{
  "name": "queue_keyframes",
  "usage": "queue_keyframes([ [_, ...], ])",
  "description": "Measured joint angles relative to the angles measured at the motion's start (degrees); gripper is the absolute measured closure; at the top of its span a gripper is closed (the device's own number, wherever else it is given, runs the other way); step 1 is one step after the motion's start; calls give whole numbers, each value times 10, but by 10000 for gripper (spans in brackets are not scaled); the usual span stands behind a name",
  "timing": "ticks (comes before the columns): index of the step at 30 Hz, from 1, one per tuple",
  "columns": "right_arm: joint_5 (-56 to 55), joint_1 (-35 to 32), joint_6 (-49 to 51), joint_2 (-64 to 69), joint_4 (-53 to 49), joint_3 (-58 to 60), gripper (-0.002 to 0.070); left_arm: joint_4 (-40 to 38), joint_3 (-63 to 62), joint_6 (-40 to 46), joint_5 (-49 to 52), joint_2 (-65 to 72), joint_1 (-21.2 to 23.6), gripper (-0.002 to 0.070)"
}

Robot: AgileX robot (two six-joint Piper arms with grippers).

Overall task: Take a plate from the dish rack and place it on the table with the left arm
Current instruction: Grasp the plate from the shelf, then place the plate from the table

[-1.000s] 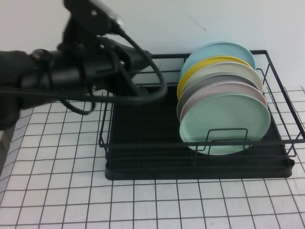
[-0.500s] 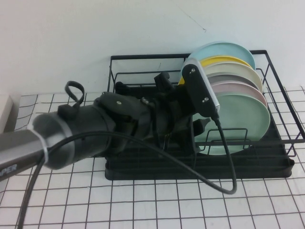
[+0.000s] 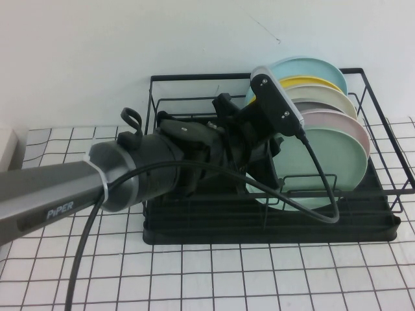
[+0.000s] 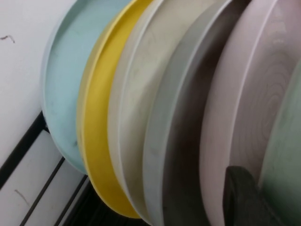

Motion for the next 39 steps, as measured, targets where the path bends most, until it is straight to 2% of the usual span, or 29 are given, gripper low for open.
queue_keyframes([
  [4, 0, 0, 0, 0, 0, 0, 679, 0, -2, 2, 0, 5, 0, 571],
  [11, 0, 0, 0, 0, 0, 0, 679, -3, -2, 2, 0, 6, 0, 593],
  [14, 0, 0, 0, 0, 0, 0, 679, -7, -2, 2, -4, 7, -1, 627],
  [18, 0, 0, 0, 0, 0, 0, 679, -9, -2, 2, -40, -10, -11, 629],
  [26, 0, 0, 0, 0, 0, 0, 679, -21, -2, 2, -91, -111, -19, 645],
  [32, 0, 0, 0, 0, 0, 0, 679, -74, -5, 1, -125, -196, -19, 648],
  [36, 0, 0, 0, 0, 0, 0, 679, -86, -8, -49, -180, -262, -24, 648],
  [39, 0, 0, 0, 0, 0, 0, 679, -90, -7, -76, -218, -308, -45, 648],
])
